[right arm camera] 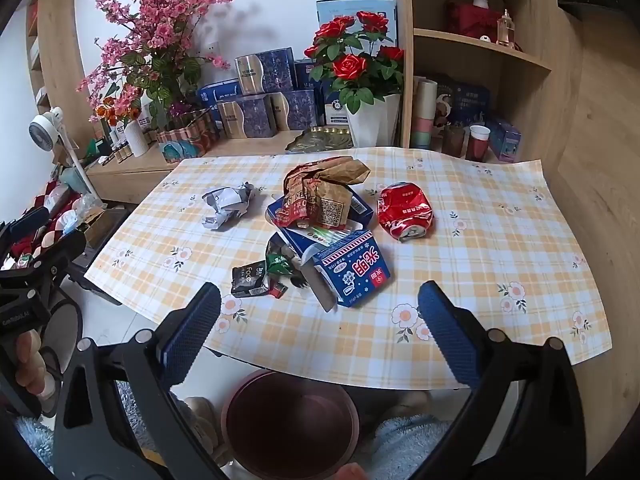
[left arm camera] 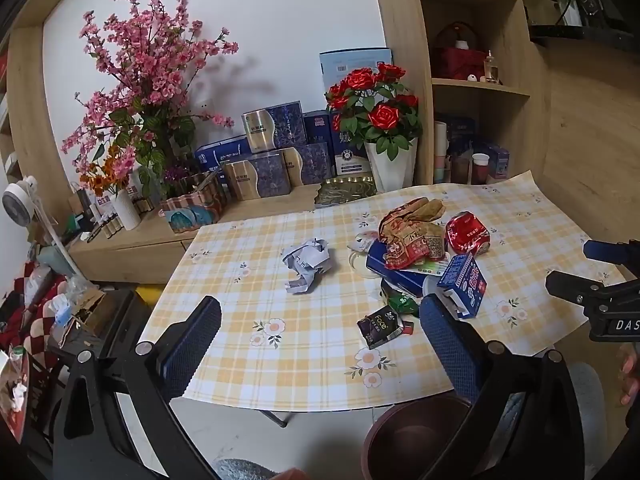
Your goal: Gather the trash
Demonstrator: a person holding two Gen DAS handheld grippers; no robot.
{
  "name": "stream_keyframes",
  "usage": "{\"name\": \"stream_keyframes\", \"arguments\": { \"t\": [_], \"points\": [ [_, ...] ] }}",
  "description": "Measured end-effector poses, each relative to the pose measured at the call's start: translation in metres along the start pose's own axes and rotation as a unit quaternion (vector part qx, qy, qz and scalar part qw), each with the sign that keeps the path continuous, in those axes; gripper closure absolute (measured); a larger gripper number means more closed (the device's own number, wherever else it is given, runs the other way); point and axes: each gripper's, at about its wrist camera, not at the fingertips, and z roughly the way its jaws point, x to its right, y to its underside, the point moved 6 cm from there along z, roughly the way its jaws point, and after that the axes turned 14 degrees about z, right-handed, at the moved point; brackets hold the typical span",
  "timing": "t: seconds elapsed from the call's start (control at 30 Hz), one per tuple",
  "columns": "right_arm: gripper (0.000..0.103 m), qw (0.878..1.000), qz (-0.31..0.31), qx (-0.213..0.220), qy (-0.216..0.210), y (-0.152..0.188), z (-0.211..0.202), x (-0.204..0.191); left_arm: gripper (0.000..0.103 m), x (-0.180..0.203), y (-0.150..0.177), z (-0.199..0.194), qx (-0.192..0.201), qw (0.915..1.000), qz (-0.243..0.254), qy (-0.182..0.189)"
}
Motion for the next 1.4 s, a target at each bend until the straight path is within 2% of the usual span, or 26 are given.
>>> {"name": "stream_keyframes", "arguments": {
  "t": [1.4],
  "points": [
    [0.006, 1.0, -0.005, -0.003, 0.004, -0.001, 0.0009, 0.0, 0.006, -0.0031, -0.0055, -0.0065, 0.003, 1.0, -0.001, 0.001]
  ]
}}
